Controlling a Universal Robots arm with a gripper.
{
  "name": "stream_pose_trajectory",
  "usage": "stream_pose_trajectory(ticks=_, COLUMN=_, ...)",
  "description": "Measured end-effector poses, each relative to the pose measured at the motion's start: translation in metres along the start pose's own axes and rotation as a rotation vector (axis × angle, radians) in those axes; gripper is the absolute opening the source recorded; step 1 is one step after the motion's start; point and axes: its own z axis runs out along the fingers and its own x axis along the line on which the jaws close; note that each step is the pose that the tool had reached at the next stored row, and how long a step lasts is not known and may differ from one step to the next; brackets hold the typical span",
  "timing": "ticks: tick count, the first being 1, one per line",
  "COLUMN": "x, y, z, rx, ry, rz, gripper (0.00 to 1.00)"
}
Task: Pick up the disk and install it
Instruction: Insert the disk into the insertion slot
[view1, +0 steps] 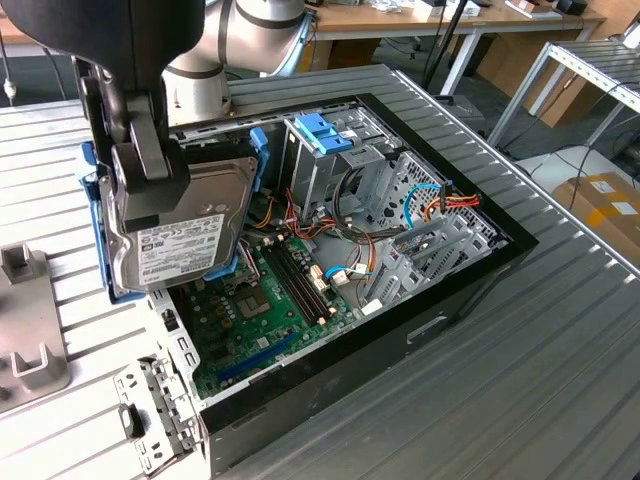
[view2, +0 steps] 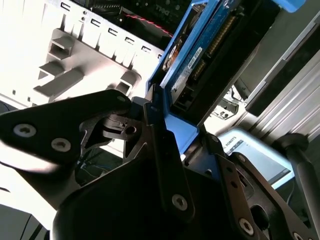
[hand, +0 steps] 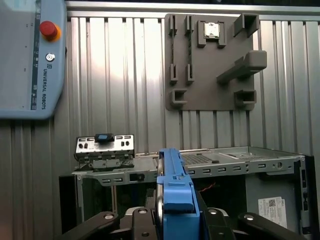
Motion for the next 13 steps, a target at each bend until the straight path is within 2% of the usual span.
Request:
stream_pose_trajectory(ticks=6, x=-0.0009, y=-0.0001, z=-0.0098, rx=-0.0001, ry=0.0002, rz=0.0, gripper=0.37)
stream_pose_trajectory(ticks=7, x=-0.0011, y=-0.0019, z=-0.0103, rx=-0.0005, ry=0.0001, rz=-0.001, gripper=0.37)
stream_pose_trajectory(ticks=8, x=-0.0012, y=-0.0073, z=-0.0104, rx=-0.0032, ry=0.0002, rz=-0.001, gripper=0.37)
stream_pose_trajectory(ticks=13, x=-0.0018, y=-0.0246, z=-0.0108, rx=-0.0122, ry=0.0005, rz=0.0, gripper=0.37)
